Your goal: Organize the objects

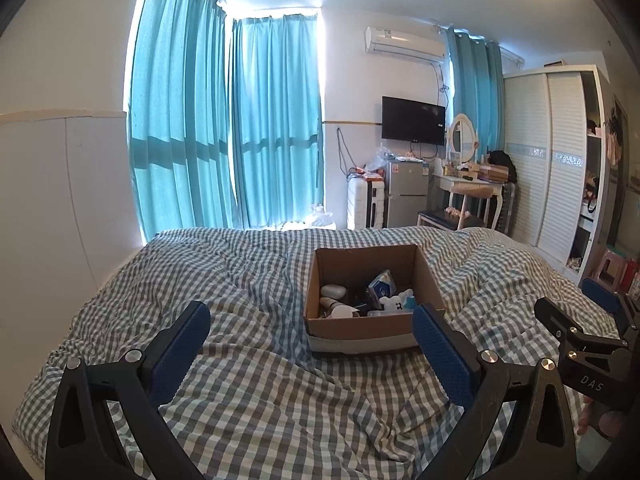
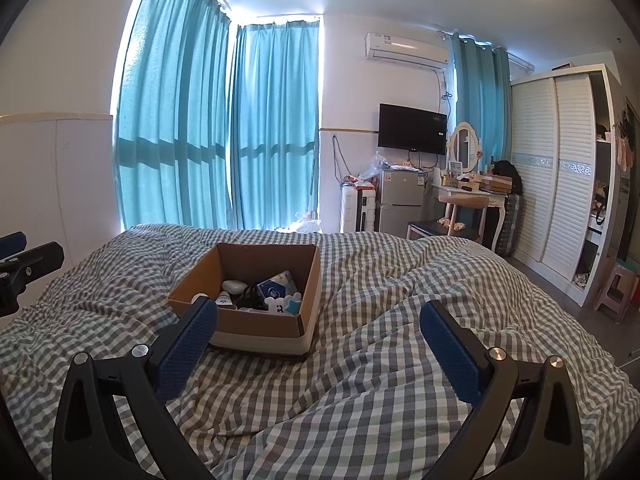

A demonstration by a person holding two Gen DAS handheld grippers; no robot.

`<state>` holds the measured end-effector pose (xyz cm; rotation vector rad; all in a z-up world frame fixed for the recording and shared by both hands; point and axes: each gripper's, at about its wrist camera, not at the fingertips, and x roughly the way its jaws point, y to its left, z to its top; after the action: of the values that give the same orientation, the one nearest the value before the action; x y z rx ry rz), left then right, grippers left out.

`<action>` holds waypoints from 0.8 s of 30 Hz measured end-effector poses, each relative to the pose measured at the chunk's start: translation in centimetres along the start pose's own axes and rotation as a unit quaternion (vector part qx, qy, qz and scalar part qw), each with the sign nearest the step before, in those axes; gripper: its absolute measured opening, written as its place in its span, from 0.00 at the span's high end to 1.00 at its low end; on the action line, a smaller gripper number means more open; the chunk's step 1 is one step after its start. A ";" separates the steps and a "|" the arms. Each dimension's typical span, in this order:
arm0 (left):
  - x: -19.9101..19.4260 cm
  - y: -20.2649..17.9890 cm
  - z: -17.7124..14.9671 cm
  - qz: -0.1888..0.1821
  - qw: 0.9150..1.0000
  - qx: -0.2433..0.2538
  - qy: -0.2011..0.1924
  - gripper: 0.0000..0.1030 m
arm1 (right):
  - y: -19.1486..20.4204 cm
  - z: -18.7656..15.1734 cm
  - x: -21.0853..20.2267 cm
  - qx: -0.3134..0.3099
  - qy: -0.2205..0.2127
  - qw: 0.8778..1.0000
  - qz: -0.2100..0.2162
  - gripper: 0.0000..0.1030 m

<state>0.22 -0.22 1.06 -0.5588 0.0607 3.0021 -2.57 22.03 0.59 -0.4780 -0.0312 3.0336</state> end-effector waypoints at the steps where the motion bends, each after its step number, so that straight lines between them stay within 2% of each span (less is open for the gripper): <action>1: 0.0 0.0 -0.1 0.000 1.000 0.001 0.000 0.00 | 0.1 -0.1 0.0 -0.001 0.001 1.000 -0.001 0.01; 24: 0.4 0.2 -0.6 -0.003 1.000 -0.001 0.014 0.00 | 0.8 -0.5 0.3 -0.004 0.011 1.000 -0.002 0.01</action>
<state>0.02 -0.39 0.37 -0.6011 0.0586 2.9889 -2.73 21.31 0.00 -0.5114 -0.0418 3.0250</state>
